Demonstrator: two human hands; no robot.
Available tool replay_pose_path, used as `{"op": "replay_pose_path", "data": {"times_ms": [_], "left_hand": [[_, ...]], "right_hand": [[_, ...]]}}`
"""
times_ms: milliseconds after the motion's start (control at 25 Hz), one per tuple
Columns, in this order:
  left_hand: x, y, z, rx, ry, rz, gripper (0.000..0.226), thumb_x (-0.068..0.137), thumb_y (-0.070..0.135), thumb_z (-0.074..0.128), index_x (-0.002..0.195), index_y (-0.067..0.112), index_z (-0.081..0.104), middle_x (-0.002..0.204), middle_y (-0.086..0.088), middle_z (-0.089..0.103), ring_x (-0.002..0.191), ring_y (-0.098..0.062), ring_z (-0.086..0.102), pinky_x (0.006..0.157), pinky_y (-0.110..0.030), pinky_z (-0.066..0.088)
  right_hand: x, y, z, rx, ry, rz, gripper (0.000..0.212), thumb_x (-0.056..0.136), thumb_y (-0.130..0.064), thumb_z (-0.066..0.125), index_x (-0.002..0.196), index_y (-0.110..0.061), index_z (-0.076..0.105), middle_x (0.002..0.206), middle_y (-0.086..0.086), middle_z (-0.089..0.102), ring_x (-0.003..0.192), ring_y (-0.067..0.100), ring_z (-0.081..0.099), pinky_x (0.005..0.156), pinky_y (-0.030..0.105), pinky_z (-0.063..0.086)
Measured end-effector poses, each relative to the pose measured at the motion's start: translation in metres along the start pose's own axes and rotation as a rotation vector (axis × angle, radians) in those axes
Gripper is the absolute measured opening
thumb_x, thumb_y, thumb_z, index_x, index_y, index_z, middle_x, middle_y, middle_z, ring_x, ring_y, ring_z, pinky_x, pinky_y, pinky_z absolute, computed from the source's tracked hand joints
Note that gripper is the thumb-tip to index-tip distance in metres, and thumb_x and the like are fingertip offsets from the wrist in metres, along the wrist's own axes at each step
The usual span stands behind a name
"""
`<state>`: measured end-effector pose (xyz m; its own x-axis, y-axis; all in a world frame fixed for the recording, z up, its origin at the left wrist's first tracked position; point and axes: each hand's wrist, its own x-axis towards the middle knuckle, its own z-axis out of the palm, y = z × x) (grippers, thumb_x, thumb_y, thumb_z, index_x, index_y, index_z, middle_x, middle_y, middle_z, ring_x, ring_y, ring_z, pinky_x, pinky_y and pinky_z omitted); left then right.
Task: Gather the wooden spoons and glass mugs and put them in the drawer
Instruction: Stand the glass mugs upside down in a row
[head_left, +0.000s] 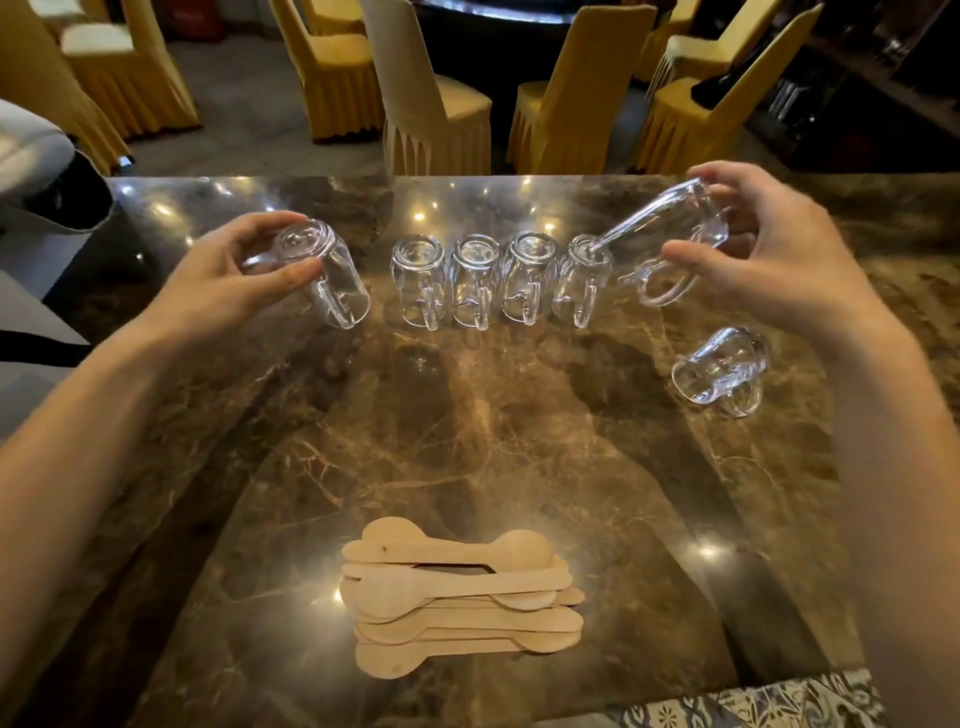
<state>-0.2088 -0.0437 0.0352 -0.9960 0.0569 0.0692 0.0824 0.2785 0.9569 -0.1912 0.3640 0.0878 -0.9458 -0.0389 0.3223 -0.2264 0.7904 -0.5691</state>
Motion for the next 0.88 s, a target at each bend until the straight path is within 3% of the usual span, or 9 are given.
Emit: {"op": "replay_pose_path", "data": {"times_ms": [120, 320, 600, 760, 880], "left_hand": [[0.012, 0.002, 0.006, 0.075, -0.004, -0.014, 0.05, 0.071, 0.029, 0.07, 0.119, 0.031, 0.057, 0.111, 0.013, 0.064, 0.098, 0.002, 0.064, 0.077, -0.017, 0.054], [0.023, -0.004, 0.015, 0.135, -0.028, -0.034, 0.05, 0.081, 0.015, 0.066, 0.129, 0.022, 0.051, 0.101, 0.02, 0.058, 0.082, 0.019, 0.059, 0.064, -0.007, 0.049], [0.028, -0.005, 0.022, 0.075, -0.082, -0.078, 0.052, 0.077, 0.017, 0.068, 0.126, 0.024, 0.053, 0.103, 0.016, 0.065, 0.087, 0.012, 0.063, 0.062, -0.006, 0.049], [0.03, -0.006, 0.029, 0.01, -0.079, -0.098, 0.045, 0.079, 0.012, 0.067, 0.12, 0.026, 0.055, 0.087, 0.024, 0.071, 0.083, 0.011, 0.065, 0.058, -0.007, 0.049], [0.031, -0.007, 0.031, -0.019, -0.086, -0.123, 0.048, 0.076, 0.013, 0.068, 0.121, 0.024, 0.056, 0.087, 0.025, 0.071, 0.085, 0.006, 0.066, 0.06, -0.009, 0.051]], "right_hand": [[0.016, 0.017, -0.008, -0.177, 0.009, 0.049, 0.063, 0.078, -0.036, 0.073, 0.133, -0.025, 0.044, 0.129, 0.004, 0.056, 0.088, 0.014, 0.055, 0.079, 0.029, 0.044], [0.03, 0.04, 0.003, -0.283, -0.082, 0.159, 0.067, 0.075, -0.034, 0.076, 0.133, -0.02, 0.047, 0.13, 0.012, 0.057, 0.114, 0.031, 0.055, 0.09, 0.039, 0.045], [0.04, 0.039, 0.035, -0.3, -0.184, 0.182, 0.068, 0.075, -0.032, 0.077, 0.134, -0.015, 0.048, 0.129, 0.012, 0.058, 0.116, 0.029, 0.054, 0.094, 0.039, 0.043], [0.047, 0.041, 0.046, -0.339, -0.193, 0.187, 0.068, 0.074, -0.031, 0.076, 0.134, -0.015, 0.048, 0.129, 0.011, 0.058, 0.117, 0.03, 0.053, 0.095, 0.04, 0.043], [0.053, 0.043, 0.05, -0.338, -0.194, 0.195, 0.069, 0.073, -0.03, 0.077, 0.134, -0.015, 0.048, 0.13, 0.01, 0.058, 0.119, 0.029, 0.052, 0.096, 0.04, 0.043]]}}
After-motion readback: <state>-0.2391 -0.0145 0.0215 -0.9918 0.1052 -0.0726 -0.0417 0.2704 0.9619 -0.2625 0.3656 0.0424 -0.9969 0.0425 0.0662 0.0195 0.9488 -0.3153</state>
